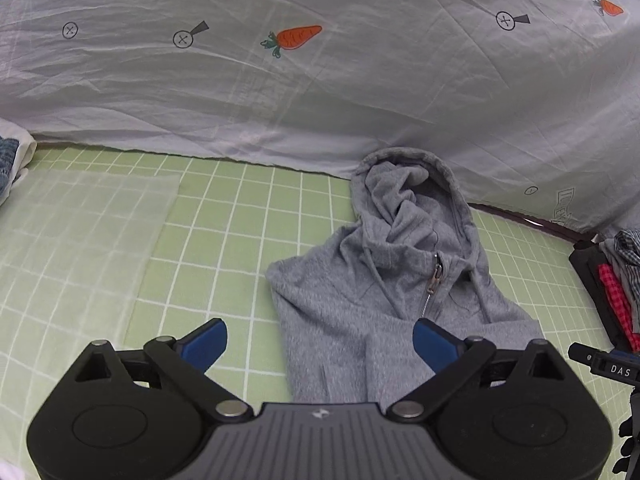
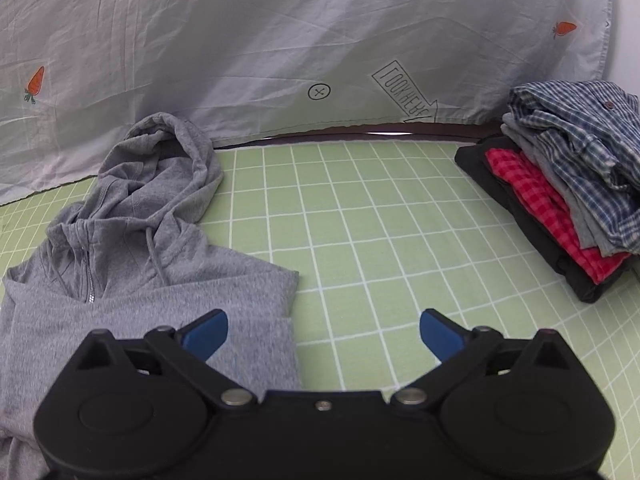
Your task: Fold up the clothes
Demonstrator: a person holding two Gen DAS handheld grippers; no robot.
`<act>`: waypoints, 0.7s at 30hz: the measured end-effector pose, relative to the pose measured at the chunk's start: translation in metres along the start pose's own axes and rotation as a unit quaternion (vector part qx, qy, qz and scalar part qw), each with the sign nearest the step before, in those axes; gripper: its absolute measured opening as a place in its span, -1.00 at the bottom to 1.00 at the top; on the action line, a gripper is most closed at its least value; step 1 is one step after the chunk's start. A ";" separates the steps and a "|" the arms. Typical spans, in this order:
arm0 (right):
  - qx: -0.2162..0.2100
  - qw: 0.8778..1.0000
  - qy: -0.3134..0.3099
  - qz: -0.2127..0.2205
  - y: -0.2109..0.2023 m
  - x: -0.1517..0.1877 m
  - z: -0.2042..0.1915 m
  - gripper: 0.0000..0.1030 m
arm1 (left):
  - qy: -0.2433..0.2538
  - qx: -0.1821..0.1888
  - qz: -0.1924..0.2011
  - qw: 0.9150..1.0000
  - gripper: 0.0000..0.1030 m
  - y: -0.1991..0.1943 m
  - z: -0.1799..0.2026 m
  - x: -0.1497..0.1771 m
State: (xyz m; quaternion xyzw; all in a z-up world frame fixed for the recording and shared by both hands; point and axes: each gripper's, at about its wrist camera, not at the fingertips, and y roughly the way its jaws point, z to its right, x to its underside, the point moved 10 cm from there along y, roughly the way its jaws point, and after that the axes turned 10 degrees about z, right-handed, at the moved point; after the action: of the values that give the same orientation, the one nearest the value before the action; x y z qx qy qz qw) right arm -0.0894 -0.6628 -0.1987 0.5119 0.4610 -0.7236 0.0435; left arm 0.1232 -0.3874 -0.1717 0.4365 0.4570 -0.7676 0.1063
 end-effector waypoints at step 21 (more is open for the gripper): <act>-0.060 0.995 -0.083 0.010 0.174 -0.079 -0.084 1.00 | 0.113 0.004 -0.068 0.991 0.98 0.213 0.036 -0.044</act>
State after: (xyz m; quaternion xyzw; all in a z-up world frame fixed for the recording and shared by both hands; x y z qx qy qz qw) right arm 0.1004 -0.7351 -0.2496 0.4505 0.4935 -0.7343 0.1193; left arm 0.2485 -0.5450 -0.2607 0.4889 0.4914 -0.7208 -0.0007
